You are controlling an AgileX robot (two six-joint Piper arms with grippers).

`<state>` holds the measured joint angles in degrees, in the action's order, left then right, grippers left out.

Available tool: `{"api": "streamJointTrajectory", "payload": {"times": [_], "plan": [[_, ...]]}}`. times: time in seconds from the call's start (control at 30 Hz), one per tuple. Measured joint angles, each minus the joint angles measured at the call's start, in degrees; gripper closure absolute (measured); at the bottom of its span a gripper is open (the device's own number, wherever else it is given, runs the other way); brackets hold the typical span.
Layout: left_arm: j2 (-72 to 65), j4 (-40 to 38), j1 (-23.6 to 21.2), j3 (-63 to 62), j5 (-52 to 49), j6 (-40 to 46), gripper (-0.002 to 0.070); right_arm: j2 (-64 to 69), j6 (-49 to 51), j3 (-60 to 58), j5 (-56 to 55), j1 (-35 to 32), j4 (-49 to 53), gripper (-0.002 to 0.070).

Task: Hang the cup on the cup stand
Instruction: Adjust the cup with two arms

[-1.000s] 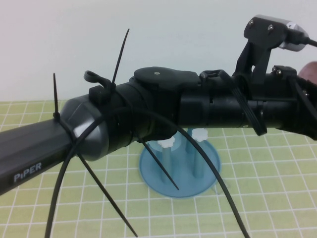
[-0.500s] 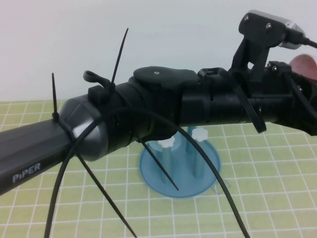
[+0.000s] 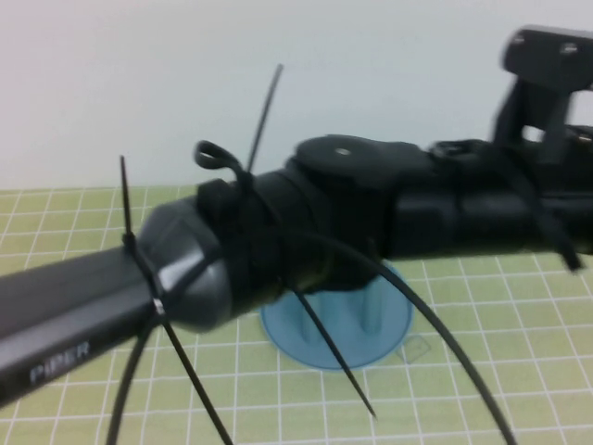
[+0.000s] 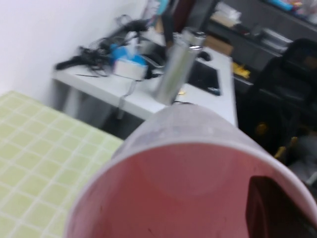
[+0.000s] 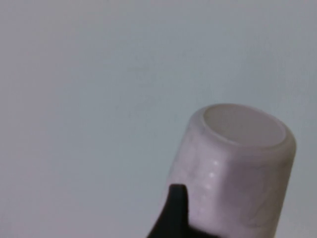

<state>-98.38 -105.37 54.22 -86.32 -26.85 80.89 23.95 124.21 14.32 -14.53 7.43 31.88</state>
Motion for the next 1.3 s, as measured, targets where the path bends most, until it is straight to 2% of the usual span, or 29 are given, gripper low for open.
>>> {"api": "streamJointTrajectory", "payload": {"times": [0.13,0.3,0.53,0.93,1.2,1.3], "plan": [[0.0,0.0,2.72,-1.01,3.9,-1.63,0.0675,2.2,-1.12,0.0,0.1,0.0,-3.34,-0.0001],[0.0,0.0,2.84,-1.01,3.74,-7.67,0.0675,4.1,-7.01,0.0,-3.38,0.0,-9.52,-0.0001],[0.0,0.0,2.84,-1.01,1.18,-9.85,0.0675,5.26,-15.71,0.0,-6.49,0.0,-19.04,-0.0001],[0.0,0.0,4.03,-1.01,1.52,-10.75,0.0675,9.65,-16.88,-0.09,-15.2,0.0,-21.93,-0.0001],[-0.12,0.0,4.03,-1.01,-0.52,-10.49,0.0675,10.26,-16.9,-0.09,-16.34,0.0,-20.77,-0.0001],[-0.12,0.0,4.03,-1.01,-0.76,-9.5,0.0675,10.26,-17.0,-0.09,-16.82,0.0,-19.87,0.0022]]}}
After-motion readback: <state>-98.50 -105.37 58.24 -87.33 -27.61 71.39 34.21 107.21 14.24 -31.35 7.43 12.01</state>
